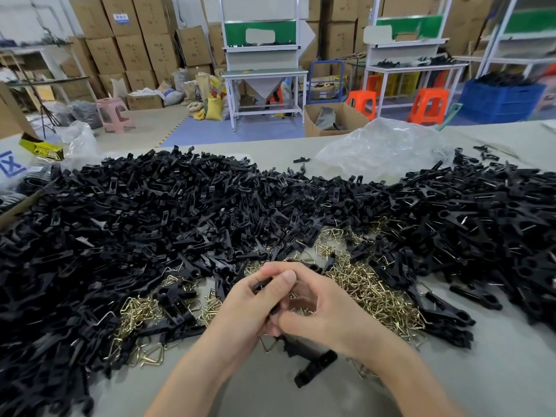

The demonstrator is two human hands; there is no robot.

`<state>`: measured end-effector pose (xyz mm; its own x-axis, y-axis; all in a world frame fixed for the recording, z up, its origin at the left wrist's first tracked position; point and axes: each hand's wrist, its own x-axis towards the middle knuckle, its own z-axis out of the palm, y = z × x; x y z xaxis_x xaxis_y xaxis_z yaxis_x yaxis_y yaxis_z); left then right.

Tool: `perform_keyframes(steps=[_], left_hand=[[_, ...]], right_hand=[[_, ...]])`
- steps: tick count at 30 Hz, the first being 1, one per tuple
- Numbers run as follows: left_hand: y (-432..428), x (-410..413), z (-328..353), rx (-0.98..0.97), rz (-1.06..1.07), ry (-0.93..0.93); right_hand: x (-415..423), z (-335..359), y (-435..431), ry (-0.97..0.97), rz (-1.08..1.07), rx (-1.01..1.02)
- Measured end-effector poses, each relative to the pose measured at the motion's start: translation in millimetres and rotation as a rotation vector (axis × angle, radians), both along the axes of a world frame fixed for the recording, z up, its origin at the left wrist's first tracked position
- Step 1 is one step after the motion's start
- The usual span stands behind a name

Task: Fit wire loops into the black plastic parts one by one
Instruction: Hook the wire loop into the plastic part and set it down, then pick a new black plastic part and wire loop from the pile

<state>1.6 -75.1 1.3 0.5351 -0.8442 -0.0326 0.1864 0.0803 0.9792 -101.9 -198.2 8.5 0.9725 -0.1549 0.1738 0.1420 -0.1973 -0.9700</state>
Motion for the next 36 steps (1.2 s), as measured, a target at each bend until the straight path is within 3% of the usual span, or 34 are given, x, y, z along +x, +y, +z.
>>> perform_keyframes(steps=[7, 10, 14, 18, 20, 22, 24, 26, 29, 36], left_hand=[[-2.8, -3.1, -1.5, -0.036, -0.047, -0.069], [-1.8, -3.2, -0.2, -0.097, -0.083, 0.002], [-0.2, -6.2, -1.3, -0.123, -0.050, 0.025], [2.4, -7.5, -1.0, -0.110, 0.089, -0.017], [5.7, -7.9, -0.7, -0.071, 0.203, -0.096], [8.3, -4.9, -4.4, 0.066, 0.399, -0.407], [10.4, 1.8, -10.0, 0.296, 0.623, -0.891], [12.5, 8.0, -16.6, 0.533, 0.672, -1.157], [13.6, 16.6, -20.0, 0.837, 0.602, -1.180], [16.6, 29.7, -21.7, 0.821, 0.521, -1.275]], right_hand=[[1.2, -7.7, -4.1, -0.060, -0.124, -0.176], [0.4, -6.6, -8.5, -0.079, -0.245, -0.104], [-3.8, 17.0, -30.9, -0.193, -0.467, 0.219], [-7.8, 70.4, -97.8, -0.484, -0.553, 0.944], [-11.2, 85.0, -113.9, -0.487, -0.543, 1.124], [-10.5, 80.5, -106.5, -0.371, -0.536, 1.070], [-7.3, 63.0, -88.1, -0.258, -0.554, 0.937], [-4.7, 39.4, -66.9, -0.180, -0.603, 0.770], [-0.5, 10.2, -40.0, -0.122, -0.665, 0.444], [6.1, -17.4, -20.3, -0.055, -0.602, -0.164]])
